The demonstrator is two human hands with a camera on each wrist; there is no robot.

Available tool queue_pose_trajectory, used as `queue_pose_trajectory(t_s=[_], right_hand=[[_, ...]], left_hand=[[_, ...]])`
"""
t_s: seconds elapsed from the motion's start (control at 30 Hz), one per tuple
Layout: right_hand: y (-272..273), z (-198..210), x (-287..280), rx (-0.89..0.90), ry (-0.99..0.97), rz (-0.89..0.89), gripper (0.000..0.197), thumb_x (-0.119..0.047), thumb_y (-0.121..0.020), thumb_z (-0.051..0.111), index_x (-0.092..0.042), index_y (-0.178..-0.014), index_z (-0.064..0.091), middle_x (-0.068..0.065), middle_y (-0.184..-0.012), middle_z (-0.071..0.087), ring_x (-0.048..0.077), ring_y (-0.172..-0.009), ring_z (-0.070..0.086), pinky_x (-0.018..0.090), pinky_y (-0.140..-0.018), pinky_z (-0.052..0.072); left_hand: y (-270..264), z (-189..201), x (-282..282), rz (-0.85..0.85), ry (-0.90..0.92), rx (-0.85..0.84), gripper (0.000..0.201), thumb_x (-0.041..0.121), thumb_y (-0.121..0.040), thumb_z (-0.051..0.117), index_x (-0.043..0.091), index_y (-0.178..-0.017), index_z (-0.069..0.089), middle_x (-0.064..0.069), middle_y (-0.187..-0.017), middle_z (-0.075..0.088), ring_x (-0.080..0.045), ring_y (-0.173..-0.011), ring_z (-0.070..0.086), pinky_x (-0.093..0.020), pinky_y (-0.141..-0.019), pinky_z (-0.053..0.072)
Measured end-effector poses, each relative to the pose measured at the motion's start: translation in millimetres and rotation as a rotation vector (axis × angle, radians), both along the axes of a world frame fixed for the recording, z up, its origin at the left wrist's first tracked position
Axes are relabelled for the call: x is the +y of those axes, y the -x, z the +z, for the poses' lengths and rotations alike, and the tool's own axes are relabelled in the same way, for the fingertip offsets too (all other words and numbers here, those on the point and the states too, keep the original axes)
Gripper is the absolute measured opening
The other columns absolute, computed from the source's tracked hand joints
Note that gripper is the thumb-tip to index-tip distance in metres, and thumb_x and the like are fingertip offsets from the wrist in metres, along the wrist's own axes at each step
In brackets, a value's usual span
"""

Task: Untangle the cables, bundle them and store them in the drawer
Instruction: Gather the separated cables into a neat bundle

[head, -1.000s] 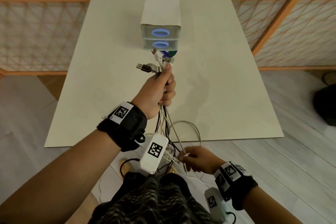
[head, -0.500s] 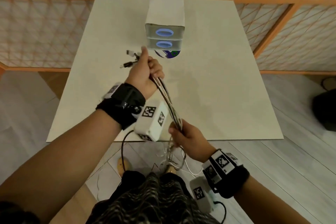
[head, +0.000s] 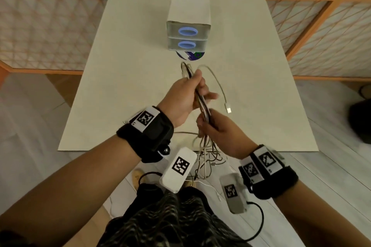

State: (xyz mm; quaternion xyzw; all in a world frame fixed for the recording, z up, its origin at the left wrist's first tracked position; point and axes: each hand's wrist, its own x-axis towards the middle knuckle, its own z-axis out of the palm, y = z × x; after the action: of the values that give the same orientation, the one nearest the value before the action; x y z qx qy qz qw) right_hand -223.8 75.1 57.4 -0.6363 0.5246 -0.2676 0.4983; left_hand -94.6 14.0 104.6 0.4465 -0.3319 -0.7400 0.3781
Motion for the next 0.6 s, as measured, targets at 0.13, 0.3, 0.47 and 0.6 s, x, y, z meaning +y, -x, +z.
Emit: queue_pose_trajectory(t_s=[0.13,0.3,0.47,0.6], right_hand=[[16.1,-66.1,40.0,0.151,-0.104,0.016,0.01,-0.022,-0.089,0.059,-0.029,-0.084,0.053,-0.002,-0.077,0.064,0.013,-0.069,0.058,0.029,-0.068,0.047],[30.7,-132.5,75.4,0.395,-0.24,0.073,0.017,-0.03,-0.088,0.059,-0.023,-0.103,0.056,-0.002,-0.097,0.062,0.019,-0.094,0.059,0.024,-0.076,0.041],[45.5,-154.6,84.3,0.6,-0.344,0.133,0.069,-0.035,-0.086,0.061,-0.016,-0.143,0.027,0.006,-0.146,0.036,0.026,-0.133,0.034,0.03,-0.107,0.03],[56.3,-151.5,77.2,0.8,-0.568,0.195,0.103,-0.039,-0.075,0.073,-0.014,-0.148,0.005,0.01,-0.154,0.02,0.031,-0.14,0.025,0.042,-0.113,0.029]], left_hand=[[-12.1,33.9,-21.2,0.096,-0.035,0.201,0.04,0.037,-0.102,0.029,0.02,-0.066,0.037,0.01,-0.04,0.028,-0.004,-0.032,0.026,-0.017,-0.043,0.038],[-23.5,53.2,-32.1,0.13,-0.031,0.265,0.038,0.035,-0.101,0.032,0.02,-0.067,0.038,0.01,-0.043,0.027,-0.004,-0.033,0.022,-0.015,-0.037,0.032],[-23.9,51.2,-29.3,0.134,-0.071,0.33,0.037,0.034,-0.101,0.032,0.019,-0.067,0.039,0.01,-0.044,0.027,-0.005,-0.034,0.023,-0.015,-0.039,0.032],[-20.7,54.0,-27.5,0.14,-0.054,0.353,0.038,0.034,-0.101,0.032,0.018,-0.068,0.04,0.01,-0.044,0.027,-0.005,-0.034,0.024,-0.016,-0.04,0.034]])
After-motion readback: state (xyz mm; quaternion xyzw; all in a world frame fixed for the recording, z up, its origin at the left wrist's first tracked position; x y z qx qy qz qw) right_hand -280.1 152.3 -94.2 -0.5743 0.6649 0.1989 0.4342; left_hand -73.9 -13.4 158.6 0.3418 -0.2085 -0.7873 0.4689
